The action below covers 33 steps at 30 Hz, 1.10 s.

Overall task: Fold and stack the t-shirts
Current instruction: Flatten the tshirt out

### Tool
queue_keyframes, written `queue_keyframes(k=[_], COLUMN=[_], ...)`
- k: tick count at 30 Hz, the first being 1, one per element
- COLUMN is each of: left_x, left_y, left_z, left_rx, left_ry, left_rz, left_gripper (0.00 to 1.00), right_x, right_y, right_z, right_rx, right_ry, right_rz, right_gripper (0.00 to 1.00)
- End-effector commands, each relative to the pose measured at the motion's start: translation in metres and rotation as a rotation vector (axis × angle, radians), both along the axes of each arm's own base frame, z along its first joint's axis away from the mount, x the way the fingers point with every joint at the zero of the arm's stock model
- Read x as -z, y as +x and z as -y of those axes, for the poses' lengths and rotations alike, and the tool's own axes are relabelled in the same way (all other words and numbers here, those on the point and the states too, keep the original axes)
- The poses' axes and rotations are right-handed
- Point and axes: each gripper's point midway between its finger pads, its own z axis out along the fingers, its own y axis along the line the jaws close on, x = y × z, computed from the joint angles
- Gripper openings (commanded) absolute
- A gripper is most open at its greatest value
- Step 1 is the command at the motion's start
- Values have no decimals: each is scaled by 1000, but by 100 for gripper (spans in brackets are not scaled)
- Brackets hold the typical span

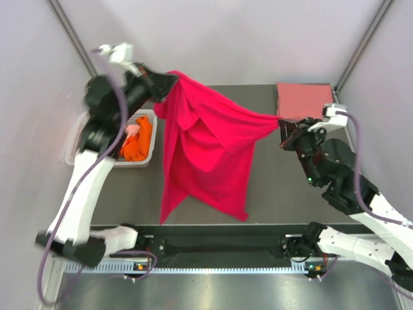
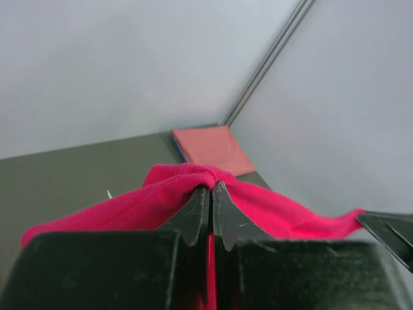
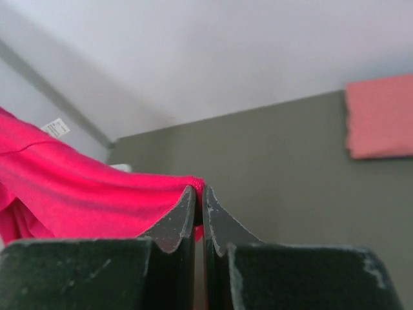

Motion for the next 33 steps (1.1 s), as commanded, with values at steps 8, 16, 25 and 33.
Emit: queue_keyframes(k=[8, 16, 25, 33], left_x=[180, 302, 392, 450], left_y=[202, 149, -11, -76], left_z=[111, 56, 9, 7], left_rx=[306, -23, -109, -41], left_ry=[137, 453, 785, 896], left_rz=[-396, -707, -939, -1064], left_gripper=[19, 48, 43, 33], right_x=[111, 230, 273, 270], right_y=[39, 46, 55, 58], right_z=[25, 55, 95, 89], right_rx=[320, 440, 513, 458], right_ry=[-242, -320, -313, -235], right_rz=[-223, -537, -696, -674], right_gripper=[0, 0, 0, 0])
